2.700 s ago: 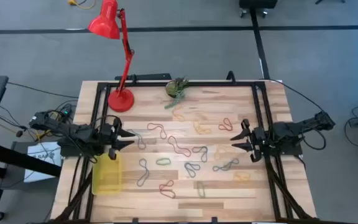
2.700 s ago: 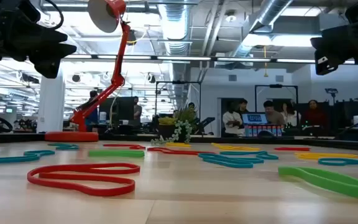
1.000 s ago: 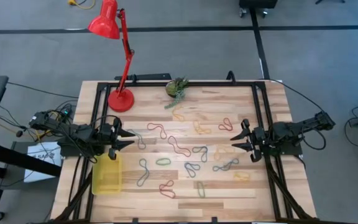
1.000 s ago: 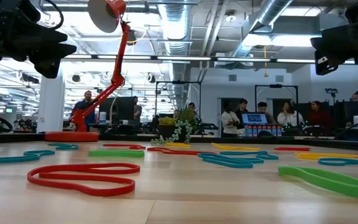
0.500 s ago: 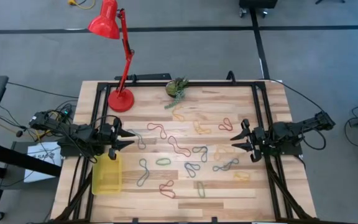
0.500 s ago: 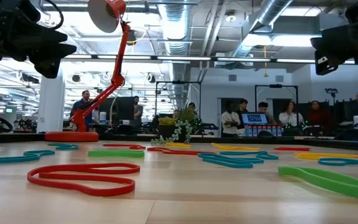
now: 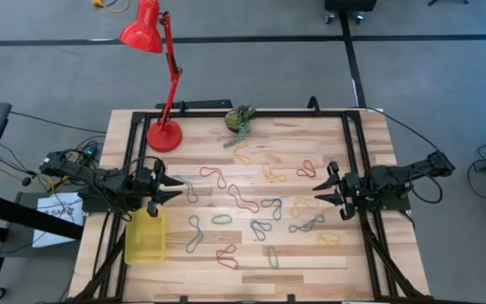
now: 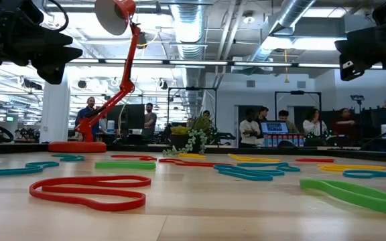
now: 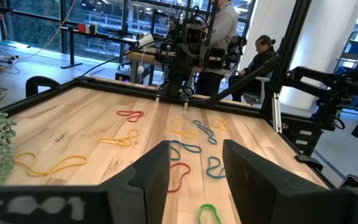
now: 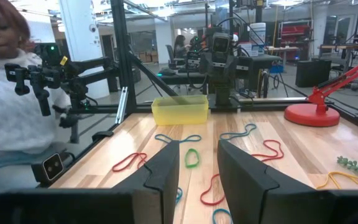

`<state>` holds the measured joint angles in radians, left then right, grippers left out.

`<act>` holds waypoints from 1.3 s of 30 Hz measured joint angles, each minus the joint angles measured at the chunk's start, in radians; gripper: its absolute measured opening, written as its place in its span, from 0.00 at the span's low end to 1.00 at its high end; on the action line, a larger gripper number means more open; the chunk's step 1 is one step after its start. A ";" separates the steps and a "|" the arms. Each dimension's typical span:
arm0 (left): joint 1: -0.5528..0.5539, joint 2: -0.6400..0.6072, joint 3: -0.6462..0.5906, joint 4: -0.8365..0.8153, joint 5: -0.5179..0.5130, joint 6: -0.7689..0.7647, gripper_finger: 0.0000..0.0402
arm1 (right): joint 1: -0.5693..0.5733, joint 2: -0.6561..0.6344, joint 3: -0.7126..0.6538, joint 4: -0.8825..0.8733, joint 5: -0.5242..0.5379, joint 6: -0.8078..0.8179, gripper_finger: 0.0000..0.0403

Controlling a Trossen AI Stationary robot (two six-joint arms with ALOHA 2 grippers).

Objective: Pick and place items into bin

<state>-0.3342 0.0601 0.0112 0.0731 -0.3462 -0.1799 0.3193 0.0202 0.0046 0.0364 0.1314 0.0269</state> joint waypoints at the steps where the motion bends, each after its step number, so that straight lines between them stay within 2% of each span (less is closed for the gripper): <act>1: 0.000 0.000 0.000 0.000 0.000 0.000 0.35 | 0.000 0.000 0.000 0.000 0.000 0.000 0.25; 18: 0.000 0.000 0.000 0.002 0.000 0.001 0.35 | 0.000 0.000 0.000 0.000 0.000 0.000 0.25; 26: 0.000 0.000 0.000 0.008 0.000 0.065 0.35 | 0.000 0.000 0.000 0.000 0.000 0.000 0.25; 33: 0.000 0.000 0.000 0.081 -0.003 -0.002 0.35 | 0.000 0.000 0.000 0.000 0.000 0.000 0.25; 36: 0.000 0.000 0.000 0.118 -0.003 0.027 0.35 | 0.000 0.000 0.000 0.000 0.000 0.000 0.25; 39: 0.000 0.000 0.000 0.120 -0.003 0.025 0.35 | -0.002 0.000 0.000 0.005 0.001 -0.086 0.25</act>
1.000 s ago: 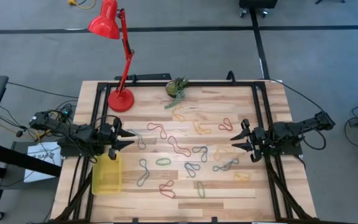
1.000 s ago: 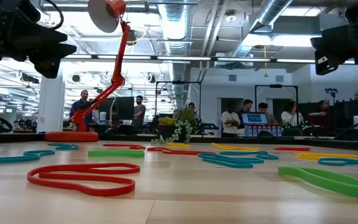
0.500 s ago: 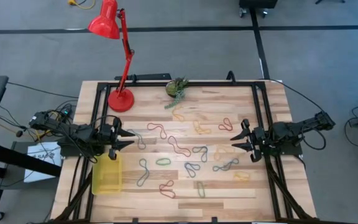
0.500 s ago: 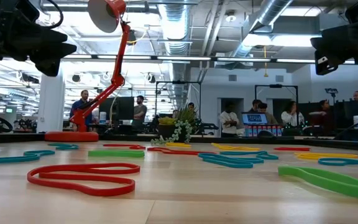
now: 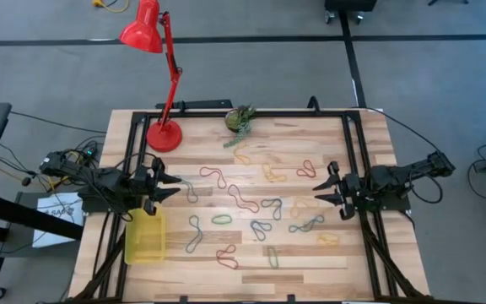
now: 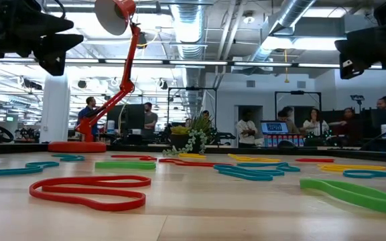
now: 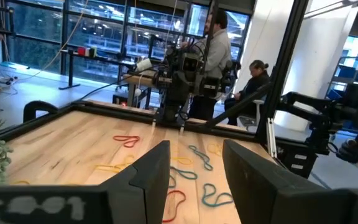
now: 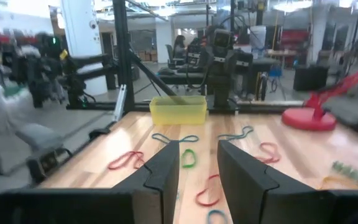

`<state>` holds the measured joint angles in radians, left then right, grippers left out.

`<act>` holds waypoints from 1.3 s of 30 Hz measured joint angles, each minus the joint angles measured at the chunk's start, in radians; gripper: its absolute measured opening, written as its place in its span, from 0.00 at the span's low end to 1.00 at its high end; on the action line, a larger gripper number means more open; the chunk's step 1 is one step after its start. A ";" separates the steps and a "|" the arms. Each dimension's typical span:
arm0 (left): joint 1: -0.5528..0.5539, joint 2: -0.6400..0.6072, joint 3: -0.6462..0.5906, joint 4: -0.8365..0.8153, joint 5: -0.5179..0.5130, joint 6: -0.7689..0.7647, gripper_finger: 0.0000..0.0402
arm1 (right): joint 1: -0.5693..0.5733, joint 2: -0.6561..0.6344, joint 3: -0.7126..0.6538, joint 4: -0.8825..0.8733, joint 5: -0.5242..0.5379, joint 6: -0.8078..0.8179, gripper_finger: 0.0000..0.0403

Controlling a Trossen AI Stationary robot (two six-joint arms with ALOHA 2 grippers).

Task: Pick and place items into bin
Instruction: Put the blue rubber band into the yellow bin

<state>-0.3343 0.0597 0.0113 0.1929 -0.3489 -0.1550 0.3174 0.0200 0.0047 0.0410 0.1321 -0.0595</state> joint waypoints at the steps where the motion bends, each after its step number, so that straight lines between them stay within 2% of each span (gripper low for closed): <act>1: 0.000 0.000 0.000 0.000 0.000 -0.013 0.35 | -0.001 0.000 0.000 0.011 0.000 -0.022 0.25; 6: 0.000 0.000 0.000 0.000 -0.001 -0.024 0.35 | -0.001 0.000 0.013 0.116 0.047 -0.091 0.25; 10: 0.000 0.000 0.002 0.016 -0.121 -0.028 0.35 | -0.001 -0.001 0.087 0.150 0.177 -0.110 0.25; 13: 0.001 0.010 0.022 0.012 -0.184 -0.086 0.35 | -0.001 0.002 0.164 0.048 0.245 -0.084 0.25; 17: 0.000 0.044 0.094 -0.012 -0.163 -0.084 0.35 | -0.013 0.055 0.289 -0.097 0.291 -0.063 0.25; 20: 0.003 0.119 0.186 -0.057 -0.219 -0.059 0.35 | -0.045 0.159 0.389 -0.208 0.296 -0.008 0.25; 23: 0.021 0.239 0.305 -0.172 -0.274 -0.058 0.35 | -0.096 0.286 0.478 -0.317 0.295 0.084 0.25; 28: 0.078 0.484 0.472 -0.340 -0.317 -0.055 0.35 | -0.197 0.497 0.548 -0.363 0.292 0.120 0.25; 32: 0.111 0.632 0.520 -0.344 -0.347 -0.083 0.35 | -0.250 0.610 0.552 -0.382 0.289 0.115 0.25; 39: 0.117 0.803 0.524 -0.411 -0.287 -0.123 0.35 | -0.292 0.804 0.553 -0.377 0.286 0.165 0.25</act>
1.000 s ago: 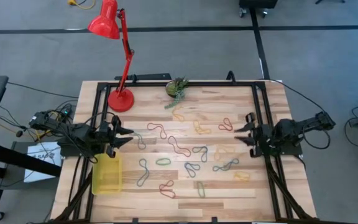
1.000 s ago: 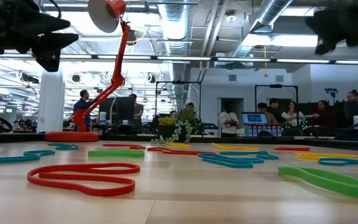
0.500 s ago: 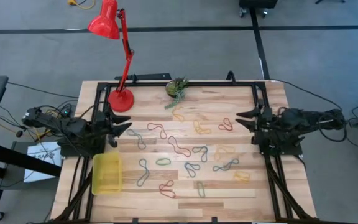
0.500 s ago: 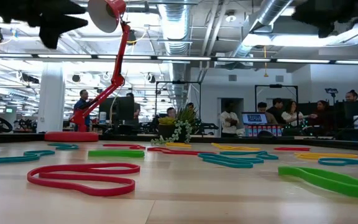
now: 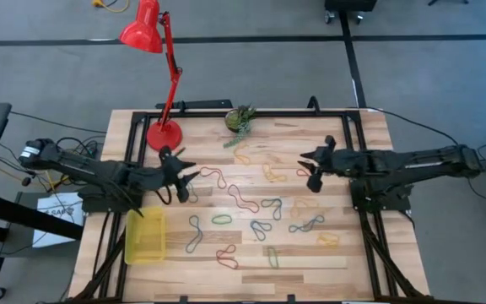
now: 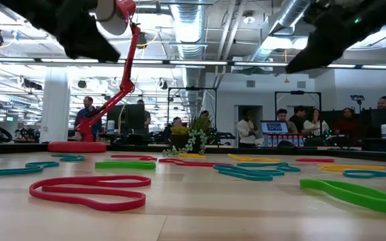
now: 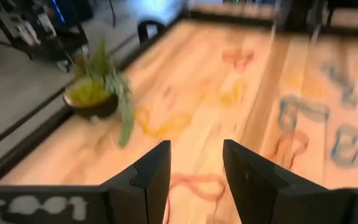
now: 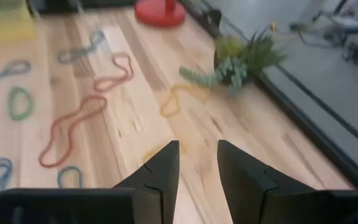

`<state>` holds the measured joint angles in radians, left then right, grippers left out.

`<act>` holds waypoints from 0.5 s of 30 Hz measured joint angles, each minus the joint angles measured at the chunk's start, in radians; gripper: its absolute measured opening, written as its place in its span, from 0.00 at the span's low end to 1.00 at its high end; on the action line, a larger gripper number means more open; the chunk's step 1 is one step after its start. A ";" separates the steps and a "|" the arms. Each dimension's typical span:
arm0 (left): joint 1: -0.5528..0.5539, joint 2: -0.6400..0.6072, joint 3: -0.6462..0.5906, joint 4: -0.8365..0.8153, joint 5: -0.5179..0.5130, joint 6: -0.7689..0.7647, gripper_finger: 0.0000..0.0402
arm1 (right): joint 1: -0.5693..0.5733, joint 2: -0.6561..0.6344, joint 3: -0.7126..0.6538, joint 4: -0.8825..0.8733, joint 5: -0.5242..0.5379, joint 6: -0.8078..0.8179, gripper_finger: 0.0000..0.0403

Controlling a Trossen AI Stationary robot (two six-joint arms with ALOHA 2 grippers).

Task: Pick and place items into bin
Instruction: Put the blue rubber band into the yellow bin

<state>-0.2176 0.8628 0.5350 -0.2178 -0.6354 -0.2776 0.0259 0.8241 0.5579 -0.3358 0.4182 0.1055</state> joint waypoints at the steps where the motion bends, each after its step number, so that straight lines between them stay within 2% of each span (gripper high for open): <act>1: 0.000 0.020 0.000 -0.016 -0.001 -0.016 0.35 | -0.004 0.023 0.000 -0.003 -0.010 0.000 0.25; 7: 0.000 0.098 0.000 -0.025 -0.030 -0.058 0.35 | 0.007 0.106 0.000 0.015 -0.028 -0.020 0.25; 11: 0.000 0.083 0.004 0.004 -0.111 0.008 0.35 | 0.006 0.125 0.000 0.006 -0.027 -0.016 0.25; 15: 0.011 0.047 0.025 -0.001 -0.105 0.043 0.35 | 0.002 0.126 0.000 0.003 -0.027 0.003 0.25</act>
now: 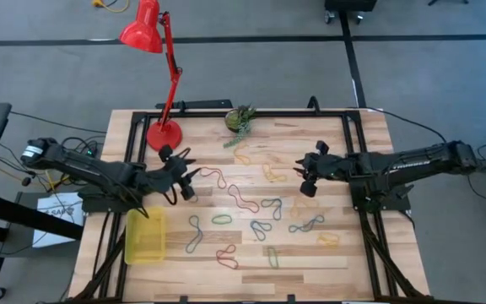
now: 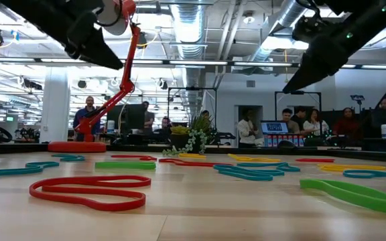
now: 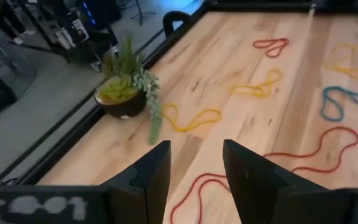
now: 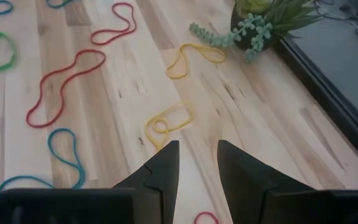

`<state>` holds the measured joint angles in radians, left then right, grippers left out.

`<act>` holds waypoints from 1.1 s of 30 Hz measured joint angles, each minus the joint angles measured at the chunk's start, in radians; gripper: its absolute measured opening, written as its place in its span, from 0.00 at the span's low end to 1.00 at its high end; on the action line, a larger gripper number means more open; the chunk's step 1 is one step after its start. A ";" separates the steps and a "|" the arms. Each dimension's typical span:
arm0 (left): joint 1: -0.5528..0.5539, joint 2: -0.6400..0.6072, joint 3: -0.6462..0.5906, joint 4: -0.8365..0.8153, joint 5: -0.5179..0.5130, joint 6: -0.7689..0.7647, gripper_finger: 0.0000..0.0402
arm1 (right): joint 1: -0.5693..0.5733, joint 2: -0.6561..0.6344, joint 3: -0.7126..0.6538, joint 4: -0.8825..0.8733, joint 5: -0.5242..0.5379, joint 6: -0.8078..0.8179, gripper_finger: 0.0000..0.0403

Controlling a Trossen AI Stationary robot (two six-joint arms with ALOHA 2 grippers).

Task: Pick and place items into bin
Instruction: Put the blue rubber band into the yellow bin

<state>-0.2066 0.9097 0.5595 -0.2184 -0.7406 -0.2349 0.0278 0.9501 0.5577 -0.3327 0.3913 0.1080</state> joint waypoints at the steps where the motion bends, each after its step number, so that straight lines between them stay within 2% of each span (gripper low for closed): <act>1: 0.002 -0.010 0.002 -0.001 0.001 -0.006 0.35 | -0.003 0.000 0.000 -0.001 0.000 0.007 0.25; 3: 0.002 -0.023 0.005 -0.008 0.012 -0.024 0.35 | -0.006 0.000 0.000 -0.004 0.001 0.023 0.25; 7: 0.002 -0.026 0.004 -0.076 0.109 -0.037 0.35 | -0.025 0.000 0.000 -0.003 0.003 0.031 0.25; 10: 0.002 -0.019 -0.009 -0.083 0.170 -0.121 0.35 | -0.043 0.014 0.000 0.010 0.003 0.050 0.25; 14: 0.015 0.006 -0.010 -0.048 0.152 -0.153 0.35 | -0.064 0.036 0.000 0.042 0.003 0.051 0.25; 18: 0.023 0.028 -0.010 -0.056 0.217 -0.151 0.35 | -0.076 0.052 0.001 0.049 0.003 0.051 0.25; 21: 0.023 0.028 -0.010 -0.065 0.308 -0.073 0.35 | -0.076 0.054 -0.001 0.044 0.003 0.051 0.25; 23: 0.022 0.028 -0.010 -0.084 0.314 -0.043 0.35 | -0.076 0.054 0.000 0.046 0.003 0.051 0.25; 25: 0.026 0.027 -0.010 -0.142 0.306 -0.040 0.35 | -0.076 0.054 0.000 0.050 0.003 0.051 0.25; 30: 0.067 0.034 -0.011 -0.403 0.299 -0.078 0.35 | -0.076 0.054 0.000 0.057 0.003 0.051 0.25; 33: 0.102 0.047 -0.011 -0.439 0.324 -0.097 0.35 | -0.076 0.054 0.000 0.058 0.003 0.049 0.25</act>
<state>-0.1043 0.9570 0.5488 -0.6570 -0.4162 -0.3316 -0.0486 1.0039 0.5575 -0.2746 0.3939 0.1567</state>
